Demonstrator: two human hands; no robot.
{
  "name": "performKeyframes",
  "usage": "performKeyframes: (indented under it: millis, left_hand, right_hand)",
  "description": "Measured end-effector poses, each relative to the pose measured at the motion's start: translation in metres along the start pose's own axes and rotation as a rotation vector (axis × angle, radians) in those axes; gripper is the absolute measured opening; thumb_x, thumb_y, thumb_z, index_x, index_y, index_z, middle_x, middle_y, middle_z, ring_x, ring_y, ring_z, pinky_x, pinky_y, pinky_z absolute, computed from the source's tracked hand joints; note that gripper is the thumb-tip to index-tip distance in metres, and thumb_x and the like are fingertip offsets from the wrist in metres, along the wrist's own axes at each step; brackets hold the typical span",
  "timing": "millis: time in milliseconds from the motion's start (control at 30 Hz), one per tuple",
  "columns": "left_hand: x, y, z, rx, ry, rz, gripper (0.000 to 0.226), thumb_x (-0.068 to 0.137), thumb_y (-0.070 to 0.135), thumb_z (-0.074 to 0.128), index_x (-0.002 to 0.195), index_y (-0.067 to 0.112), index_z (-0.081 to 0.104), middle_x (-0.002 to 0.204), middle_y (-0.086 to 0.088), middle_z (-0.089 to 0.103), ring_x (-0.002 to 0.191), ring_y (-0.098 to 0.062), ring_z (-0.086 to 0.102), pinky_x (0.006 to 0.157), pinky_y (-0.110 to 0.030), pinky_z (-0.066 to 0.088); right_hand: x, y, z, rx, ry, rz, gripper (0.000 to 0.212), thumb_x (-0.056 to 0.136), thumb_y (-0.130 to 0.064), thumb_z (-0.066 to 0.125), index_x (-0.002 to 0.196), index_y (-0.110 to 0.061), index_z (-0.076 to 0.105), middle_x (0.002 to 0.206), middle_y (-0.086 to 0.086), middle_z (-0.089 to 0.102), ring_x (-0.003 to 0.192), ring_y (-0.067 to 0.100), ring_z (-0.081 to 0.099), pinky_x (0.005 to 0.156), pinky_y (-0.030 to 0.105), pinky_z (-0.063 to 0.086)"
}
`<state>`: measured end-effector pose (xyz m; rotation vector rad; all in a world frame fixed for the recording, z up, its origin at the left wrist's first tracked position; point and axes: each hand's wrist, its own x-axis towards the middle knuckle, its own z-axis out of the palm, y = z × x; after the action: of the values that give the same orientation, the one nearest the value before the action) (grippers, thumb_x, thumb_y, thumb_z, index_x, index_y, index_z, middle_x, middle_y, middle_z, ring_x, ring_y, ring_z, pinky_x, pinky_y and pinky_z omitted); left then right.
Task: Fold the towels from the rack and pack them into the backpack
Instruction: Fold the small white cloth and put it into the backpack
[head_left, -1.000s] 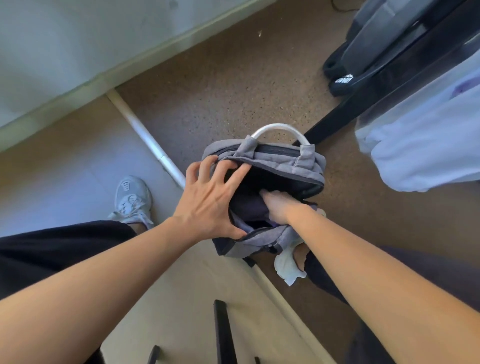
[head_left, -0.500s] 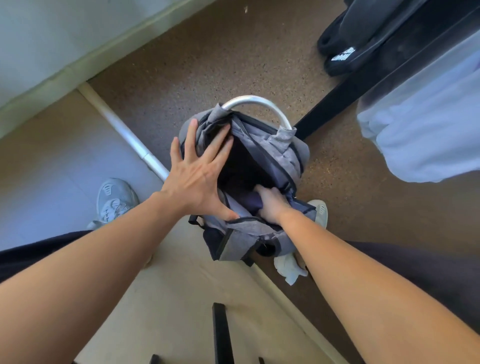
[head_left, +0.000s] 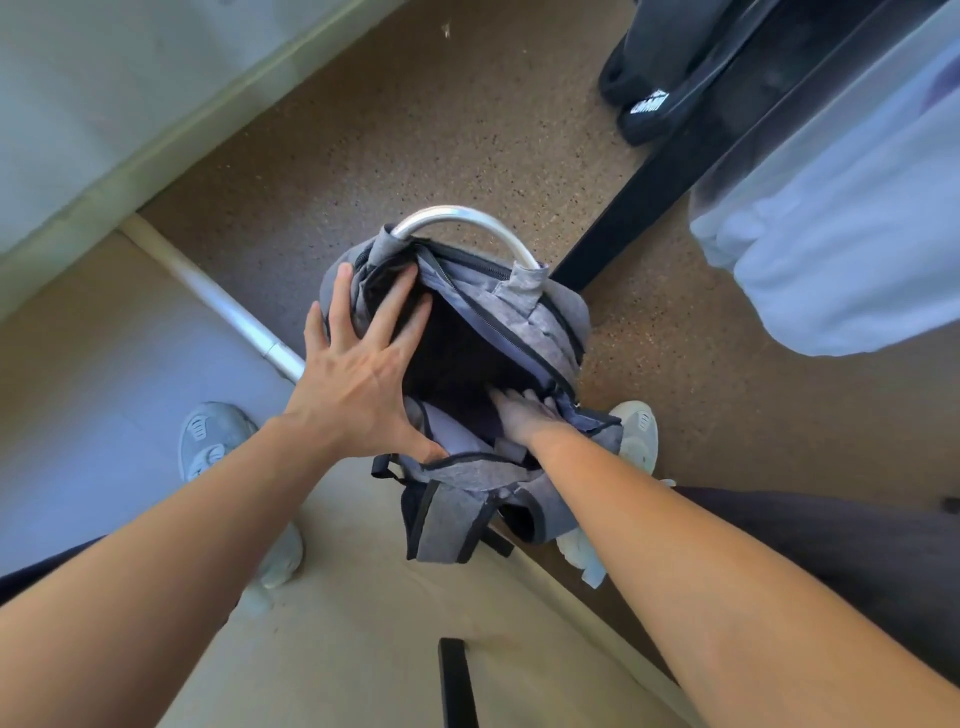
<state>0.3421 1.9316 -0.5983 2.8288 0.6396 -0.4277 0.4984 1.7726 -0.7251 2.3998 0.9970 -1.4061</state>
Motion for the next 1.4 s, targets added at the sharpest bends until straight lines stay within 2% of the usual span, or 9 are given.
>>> performKeyframes:
  millis: [200, 567, 733, 833, 1000, 1100, 1167, 1267, 1400]
  left_hand:
    - [-0.007, 0.001, -0.015, -0.018, -0.014, 0.02, 0.157, 0.034, 0.1, 0.056, 0.164, 0.026, 0.005, 0.171, 0.007, -0.013, 0.151, -0.048, -0.02, 0.117, -0.072, 0.018]
    - [-0.041, 0.019, -0.057, -0.185, 0.015, 0.02, 0.1, 0.064, 0.083, 0.065, 0.15, 0.036, 0.046, 0.167, 0.006, 0.027, 0.152, -0.04, 0.005, 0.114, -0.063, 0.031]
    - [-0.061, 0.042, -0.064, -0.419, 0.261, -0.037, 0.035, 0.085, 0.052, 0.07, 0.113, 0.031, 0.075, 0.126, 0.009, 0.069, 0.128, -0.028, 0.051, 0.098, -0.043, 0.045]
    - [-0.069, 0.071, -0.085, -0.595, 0.198, -0.001, 0.023, 0.087, 0.048, 0.068, 0.105, 0.035, 0.075, 0.112, 0.016, 0.07, 0.113, -0.011, 0.059, 0.091, -0.03, 0.047]
    - [-0.056, 0.131, -0.131, -0.824, 0.136, 0.071, 0.012, 0.087, 0.038, 0.072, 0.097, 0.034, 0.079, 0.099, 0.022, 0.075, 0.097, 0.002, 0.068, 0.089, -0.026, 0.054]
    - [-0.035, 0.166, -0.159, -0.969, 0.111, 0.054, 0.01, 0.091, 0.021, 0.075, 0.093, 0.029, 0.079, 0.089, 0.016, 0.078, 0.09, -0.001, 0.072, 0.086, -0.027, 0.056]
    - [-0.019, 0.188, -0.176, -1.038, 0.091, 0.022, 0.01, 0.092, 0.019, 0.074, 0.093, 0.027, 0.079, 0.084, 0.012, 0.079, 0.086, -0.004, 0.073, 0.082, -0.025, 0.055]
    - [0.003, 0.218, -0.197, -1.039, 0.073, 0.001, 0.008, 0.094, 0.021, 0.072, 0.097, 0.025, 0.078, 0.081, 0.013, 0.073, 0.076, 0.0, 0.068, 0.071, -0.015, 0.051]
    - [0.027, 0.252, -0.215, -1.005, 0.113, 0.017, 0.016, 0.096, 0.028, 0.069, 0.108, 0.021, 0.076, 0.088, 0.012, 0.071, 0.073, 0.005, 0.063, 0.067, -0.013, 0.046]
  right_hand:
    - [-0.04, -0.01, -0.031, 0.223, 0.124, -0.144, 0.057, 0.087, -0.025, 0.071, 0.142, -0.023, 0.054, 0.138, 0.009, 0.061, 0.127, 0.032, 0.057, 0.107, 0.044, 0.047]
    - [-0.212, -0.006, -0.099, 0.329, 0.312, -0.339, 0.03, 0.096, -0.029, 0.065, 0.126, -0.028, 0.065, 0.116, -0.008, 0.069, 0.105, 0.005, 0.063, 0.095, 0.029, 0.053]
    - [-0.275, 0.019, -0.13, 0.679, 0.741, -0.233, 0.014, 0.096, -0.024, 0.065, 0.107, -0.027, 0.071, 0.099, -0.015, 0.07, 0.091, -0.001, 0.063, 0.079, 0.014, 0.049]
    - [-0.291, 0.033, -0.148, 1.137, 1.147, -0.042, 0.008, 0.091, -0.018, 0.068, 0.094, -0.024, 0.066, 0.093, -0.011, 0.066, 0.09, 0.008, 0.064, 0.076, 0.023, 0.052]
    - [-0.298, 0.064, -0.184, 1.53, 1.551, 0.09, 0.039, 0.078, -0.016, 0.077, 0.111, -0.01, 0.057, 0.115, 0.004, 0.056, 0.094, 0.021, 0.063, 0.079, 0.034, 0.059]
    - [-0.295, 0.094, -0.199, 1.81, 1.437, 0.098, 0.061, 0.08, -0.021, 0.076, 0.132, -0.01, 0.047, 0.126, 0.003, 0.053, 0.105, 0.029, 0.065, 0.086, 0.037, 0.06]
    - [-0.294, 0.107, -0.205, 1.932, 1.348, 0.067, 0.026, 0.086, -0.019, 0.073, 0.107, -0.015, 0.057, 0.108, 0.005, 0.064, 0.089, 0.027, 0.069, 0.071, 0.03, 0.062]
    - [-0.292, 0.111, -0.205, 1.844, 1.383, 0.168, 0.011, 0.09, -0.02, 0.068, 0.08, -0.02, 0.063, 0.092, 0.008, 0.072, 0.074, 0.023, 0.07, 0.053, 0.024, 0.053]
    - [-0.291, 0.105, -0.199, 1.675, 1.465, 0.042, 0.017, 0.094, -0.028, 0.065, 0.097, -0.014, 0.072, 0.087, -0.001, 0.072, 0.072, 0.014, 0.071, 0.058, 0.021, 0.057]
